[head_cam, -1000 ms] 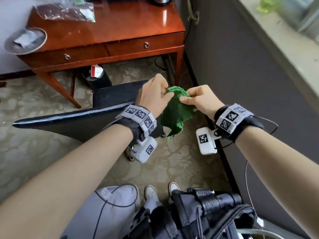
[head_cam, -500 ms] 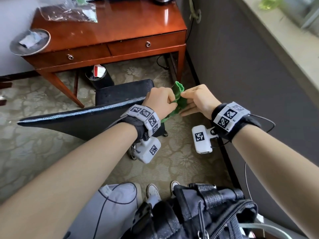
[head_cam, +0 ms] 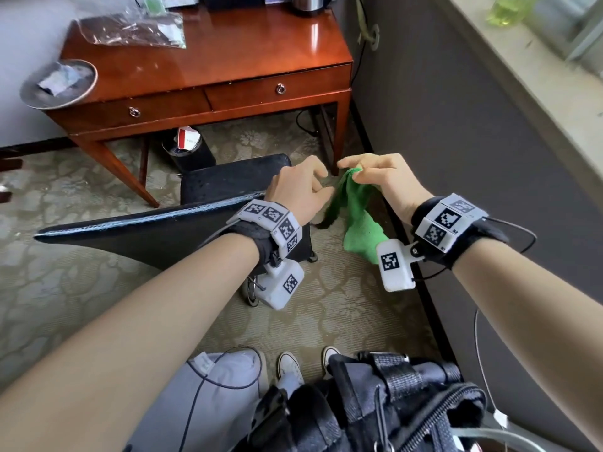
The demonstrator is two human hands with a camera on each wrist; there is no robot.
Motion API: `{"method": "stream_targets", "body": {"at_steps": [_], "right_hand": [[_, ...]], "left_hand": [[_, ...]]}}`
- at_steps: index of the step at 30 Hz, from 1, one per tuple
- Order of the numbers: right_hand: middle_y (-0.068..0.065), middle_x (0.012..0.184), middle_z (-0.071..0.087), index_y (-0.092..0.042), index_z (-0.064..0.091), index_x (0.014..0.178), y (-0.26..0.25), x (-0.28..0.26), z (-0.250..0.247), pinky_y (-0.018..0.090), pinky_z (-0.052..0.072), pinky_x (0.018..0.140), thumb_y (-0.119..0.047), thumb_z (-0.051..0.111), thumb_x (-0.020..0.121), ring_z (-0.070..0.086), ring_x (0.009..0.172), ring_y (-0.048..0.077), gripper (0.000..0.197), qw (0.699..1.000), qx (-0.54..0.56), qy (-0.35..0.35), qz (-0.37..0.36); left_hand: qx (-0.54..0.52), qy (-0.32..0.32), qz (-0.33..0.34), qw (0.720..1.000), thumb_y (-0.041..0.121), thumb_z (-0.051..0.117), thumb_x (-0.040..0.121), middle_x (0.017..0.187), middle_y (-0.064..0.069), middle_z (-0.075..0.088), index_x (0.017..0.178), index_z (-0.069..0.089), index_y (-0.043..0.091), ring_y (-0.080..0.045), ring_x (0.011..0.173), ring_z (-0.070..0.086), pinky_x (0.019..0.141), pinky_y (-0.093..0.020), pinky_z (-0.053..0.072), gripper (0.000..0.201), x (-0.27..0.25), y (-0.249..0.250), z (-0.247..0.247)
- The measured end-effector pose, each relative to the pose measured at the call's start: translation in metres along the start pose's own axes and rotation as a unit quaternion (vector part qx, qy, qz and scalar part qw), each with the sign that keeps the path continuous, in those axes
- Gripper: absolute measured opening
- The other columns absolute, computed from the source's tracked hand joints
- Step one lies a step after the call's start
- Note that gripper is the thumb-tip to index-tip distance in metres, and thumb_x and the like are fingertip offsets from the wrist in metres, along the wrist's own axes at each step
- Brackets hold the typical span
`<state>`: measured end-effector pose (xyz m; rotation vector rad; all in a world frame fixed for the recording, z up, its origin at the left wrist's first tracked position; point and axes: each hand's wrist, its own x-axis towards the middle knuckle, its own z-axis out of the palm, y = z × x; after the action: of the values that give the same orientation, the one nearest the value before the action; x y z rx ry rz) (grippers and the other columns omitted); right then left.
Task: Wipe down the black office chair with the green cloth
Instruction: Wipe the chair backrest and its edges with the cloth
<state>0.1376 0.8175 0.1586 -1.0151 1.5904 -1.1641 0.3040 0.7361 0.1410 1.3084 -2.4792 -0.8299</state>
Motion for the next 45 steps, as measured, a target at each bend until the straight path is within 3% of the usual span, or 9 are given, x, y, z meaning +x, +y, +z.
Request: {"method": "stream_targets", "body": {"at_steps": [5,8,12,15,21,25,31,38,45], "right_hand": [[0.037,0.093,0.062,0.013,0.052,0.075,0.011,0.008,0.016,0.051,0.048,0.086,-0.021,0.064,0.082,0.06,0.082,0.03,0.037,1.0,0.024,0.003,-0.012],[0.017,0.081,0.067,-0.002,0.062,0.078,0.023,0.015,0.025,0.042,0.051,0.082,-0.03,0.067,0.082,0.063,0.075,0.027,0.029,0.997,-0.056,0.047,-0.028],[0.002,0.082,0.071,-0.023,0.069,0.086,0.036,0.024,0.042,0.041,0.056,0.083,-0.025,0.068,0.082,0.068,0.083,0.021,0.005,0.981,-0.138,0.124,-0.058],[-0.001,0.078,0.072,-0.021,0.073,0.09,0.043,0.03,0.059,0.036,0.055,0.083,-0.02,0.069,0.083,0.068,0.08,0.018,0.008,0.973,-0.152,0.167,-0.052],[-0.006,0.078,0.067,-0.014,0.076,0.104,0.046,0.037,0.08,0.021,0.05,0.08,-0.018,0.07,0.087,0.063,0.076,0.009,0.018,0.966,-0.158,0.196,-0.055],[-0.012,0.064,0.058,-0.023,0.07,0.081,0.045,0.031,0.088,0.021,0.041,0.069,-0.02,0.07,0.085,0.052,0.061,0.005,0.005,0.961,-0.181,0.188,-0.093],[-0.02,0.06,0.044,-0.022,0.049,0.072,0.04,0.024,0.113,0.016,0.031,0.062,-0.009,0.069,0.08,0.043,0.057,-0.004,0.026,0.945,-0.227,0.148,-0.183],[-0.011,0.065,0.054,-0.016,0.053,0.069,0.05,0.036,0.09,0.023,0.039,0.066,-0.014,0.065,0.086,0.053,0.07,0.015,0.021,0.953,-0.202,0.222,-0.031],[-0.001,0.08,0.063,-0.01,0.066,0.08,0.042,0.026,0.118,0.021,0.04,0.067,-0.007,0.068,0.081,0.054,0.071,0.011,0.004,0.929,-0.246,0.152,-0.229]], "left_hand": [[0.043,0.023,-0.028,0.998,0.039,0.061,0.087,0.086,0.01,0.07,0.083,0.066,0.033,-0.022,0.088,0.066,0.075,-0.035,0.055,0.009,-0.003,0.003,-0.009],[0.091,0.075,-0.017,0.993,0.037,0.063,0.089,0.103,0.007,0.065,0.095,0.066,0.034,-0.022,0.102,0.06,0.077,-0.034,0.048,0.008,-0.01,-0.012,-0.026],[0.201,0.06,-0.024,0.977,0.047,0.07,0.084,0.125,-0.001,0.057,0.124,0.058,0.027,-0.028,0.119,0.05,0.096,-0.043,0.038,0.046,-0.02,-0.046,-0.045],[0.203,0.011,-0.068,0.977,0.049,0.069,0.086,0.12,0.001,0.063,0.124,0.061,0.027,-0.028,0.111,0.059,0.093,-0.042,0.046,0.044,-0.026,-0.062,-0.048],[0.214,0.032,-0.078,0.973,0.046,0.068,0.089,0.115,0.003,0.067,0.12,0.064,0.032,-0.03,0.105,0.062,0.089,-0.043,0.05,0.034,-0.026,-0.065,-0.045],[0.225,0.036,-0.077,0.971,0.047,0.066,0.09,0.114,0.003,0.067,0.119,0.064,0.033,-0.031,0.104,0.062,0.089,-0.044,0.048,0.032,-0.026,-0.067,-0.043],[0.228,0.029,-0.079,0.97,0.047,0.067,0.089,0.111,0.004,0.067,0.116,0.065,0.036,-0.03,0.104,0.061,0.084,-0.041,0.046,0.03,-0.024,-0.067,-0.043],[0.231,0.027,-0.08,0.969,0.049,0.066,0.09,0.104,0.003,0.069,0.112,0.066,0.034,-0.03,0.099,0.063,0.083,-0.04,0.046,0.027,-0.021,-0.064,-0.04],[0.238,0.03,-0.08,0.968,0.05,0.066,0.088,0.105,0.003,0.069,0.113,0.066,0.035,-0.029,0.1,0.063,0.078,-0.038,0.044,0.029,-0.019,-0.062,-0.041]]}}
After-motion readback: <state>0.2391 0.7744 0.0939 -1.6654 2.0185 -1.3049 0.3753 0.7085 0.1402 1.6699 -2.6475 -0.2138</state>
